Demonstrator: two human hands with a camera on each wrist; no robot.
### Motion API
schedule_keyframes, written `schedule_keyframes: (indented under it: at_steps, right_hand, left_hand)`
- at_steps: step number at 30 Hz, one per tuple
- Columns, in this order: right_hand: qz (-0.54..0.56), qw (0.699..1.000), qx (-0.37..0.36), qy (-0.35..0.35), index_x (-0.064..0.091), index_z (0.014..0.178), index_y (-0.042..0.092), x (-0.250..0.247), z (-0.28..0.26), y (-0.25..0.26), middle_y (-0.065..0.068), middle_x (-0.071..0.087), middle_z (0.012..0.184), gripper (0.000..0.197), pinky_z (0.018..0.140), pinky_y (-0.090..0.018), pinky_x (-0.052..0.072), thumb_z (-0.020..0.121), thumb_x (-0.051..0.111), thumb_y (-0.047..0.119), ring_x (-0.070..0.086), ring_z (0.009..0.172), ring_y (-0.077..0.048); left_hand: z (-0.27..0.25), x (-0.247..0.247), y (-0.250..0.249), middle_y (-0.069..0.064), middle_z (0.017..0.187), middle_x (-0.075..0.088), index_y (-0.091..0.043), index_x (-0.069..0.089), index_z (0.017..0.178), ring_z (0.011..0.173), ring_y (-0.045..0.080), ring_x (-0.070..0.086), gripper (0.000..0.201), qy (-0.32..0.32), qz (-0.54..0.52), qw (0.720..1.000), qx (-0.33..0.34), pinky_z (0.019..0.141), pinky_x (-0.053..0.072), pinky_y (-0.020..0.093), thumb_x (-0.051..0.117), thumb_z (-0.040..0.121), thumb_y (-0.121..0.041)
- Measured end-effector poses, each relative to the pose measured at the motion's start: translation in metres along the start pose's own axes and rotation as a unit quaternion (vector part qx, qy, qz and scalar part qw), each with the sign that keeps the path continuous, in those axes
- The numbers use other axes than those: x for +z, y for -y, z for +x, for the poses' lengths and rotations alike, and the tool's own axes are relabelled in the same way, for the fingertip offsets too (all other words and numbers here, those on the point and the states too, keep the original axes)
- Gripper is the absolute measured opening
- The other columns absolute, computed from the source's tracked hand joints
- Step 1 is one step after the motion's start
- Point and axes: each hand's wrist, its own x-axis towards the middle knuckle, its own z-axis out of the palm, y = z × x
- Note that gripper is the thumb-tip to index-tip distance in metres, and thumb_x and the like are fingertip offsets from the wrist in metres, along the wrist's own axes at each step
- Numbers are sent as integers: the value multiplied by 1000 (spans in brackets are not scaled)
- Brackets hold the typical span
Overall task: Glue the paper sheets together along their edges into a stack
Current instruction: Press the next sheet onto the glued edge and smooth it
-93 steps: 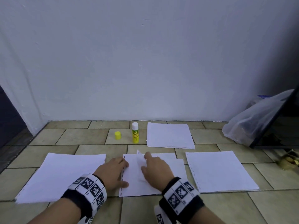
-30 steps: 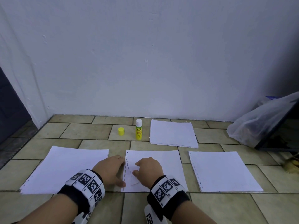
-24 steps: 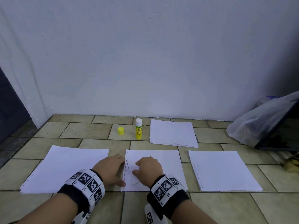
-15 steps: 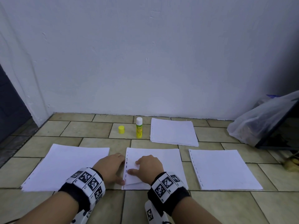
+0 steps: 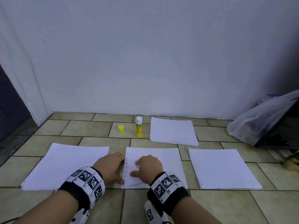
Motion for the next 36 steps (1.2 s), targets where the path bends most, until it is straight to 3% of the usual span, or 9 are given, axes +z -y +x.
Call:
schedule_keyframes:
  at_steps: [10, 14, 16, 17, 19, 23, 27, 32, 36]
  right_hand:
    - [-1, 1000, 3, 8, 61, 122, 13, -1, 0, 1, -5, 61, 121, 53, 91, -32, 45, 86, 60, 52, 56, 113, -24]
    - [17, 1000, 24, 5, 57, 81, 5, -2, 1, 4, -7, 56, 83, 39, 71, -28, 41, 97, 41, 37, 61, 97, -29]
    - [6, 1000, 19, 10, 63, 97, 4, -4, 0, 4, -10, 62, 98, 28, 74, -28, 45, 97, 40, 20, 61, 100, -28]
    - [2, 1000, 13, 12, 64, 110, 6, -5, -1, 3, -10, 63, 111, 28, 80, -29, 47, 95, 43, 14, 60, 105, -28]
    - [-5, 1000, 2, 6, 62, 122, 12, -7, -4, 1, -9, 60, 122, 33, 87, -29, 47, 92, 48, 10, 59, 110, -27]
    - [-8, 1000, 1, 5, 60, 124, 15, -6, -6, 1, -8, 59, 123, 34, 86, -29, 46, 91, 56, 14, 58, 111, -26]
    - [-29, 1000, -2, 2, 59, 125, 14, -3, -4, 3, -8, 58, 124, 34, 85, -29, 45, 91, 56, 13, 57, 112, -26]
    - [-63, 998, -18, 5, 48, 131, 13, -3, -2, 7, -11, 44, 130, 43, 89, -35, 42, 90, 59, 23, 40, 122, -30]
    - [-96, 995, -2, 28, 39, 132, 11, -3, 1, 13, -13, 36, 133, 60, 93, -43, 40, 84, 67, 33, 34, 125, -32]
  left_hand:
    - [0, 0, -1, -8, 137, 46, -25, 41, 137, 122, 14, 48, 78, 2, -4, 1000, -7, 102, 41, 29, 78, 72, -45]
    - [1, -3, 1, -7, 137, 45, -24, 41, 137, 125, 13, 45, 82, 15, -11, 1000, 1, 105, 37, 27, 82, 68, -40]
    - [2, -6, 3, -7, 136, 45, -24, 42, 137, 126, 13, 43, 83, 29, -6, 1000, 8, 105, 35, 25, 84, 67, -39]
    - [2, -8, 3, -6, 135, 45, -23, 42, 135, 125, 13, 43, 82, 36, -3, 999, 11, 103, 35, 24, 84, 67, -40]
    - [3, -12, 2, -5, 132, 45, -21, 43, 132, 121, 13, 44, 80, 46, 1, 999, 11, 100, 37, 23, 84, 66, -43]
    - [2, -17, -1, -6, 127, 44, -21, 43, 128, 116, 12, 45, 77, 54, -16, 998, -2, 98, 40, 26, 81, 67, -50]
    - [3, -14, -8, -5, 133, 39, -19, 37, 135, 121, 13, 44, 83, 44, -12, 999, -7, 101, 41, 29, 80, 70, -49]
    - [8, -9, -17, -6, 159, 2, -16, 8, 153, 144, 19, 18, 112, 41, 77, 996, 6, 114, 30, 35, 79, 72, -46]
    - [15, -11, -20, -3, 158, 15, -16, 14, 152, 142, 20, 18, 108, 59, 145, 988, -4, 113, 31, 39, 76, 72, -53]
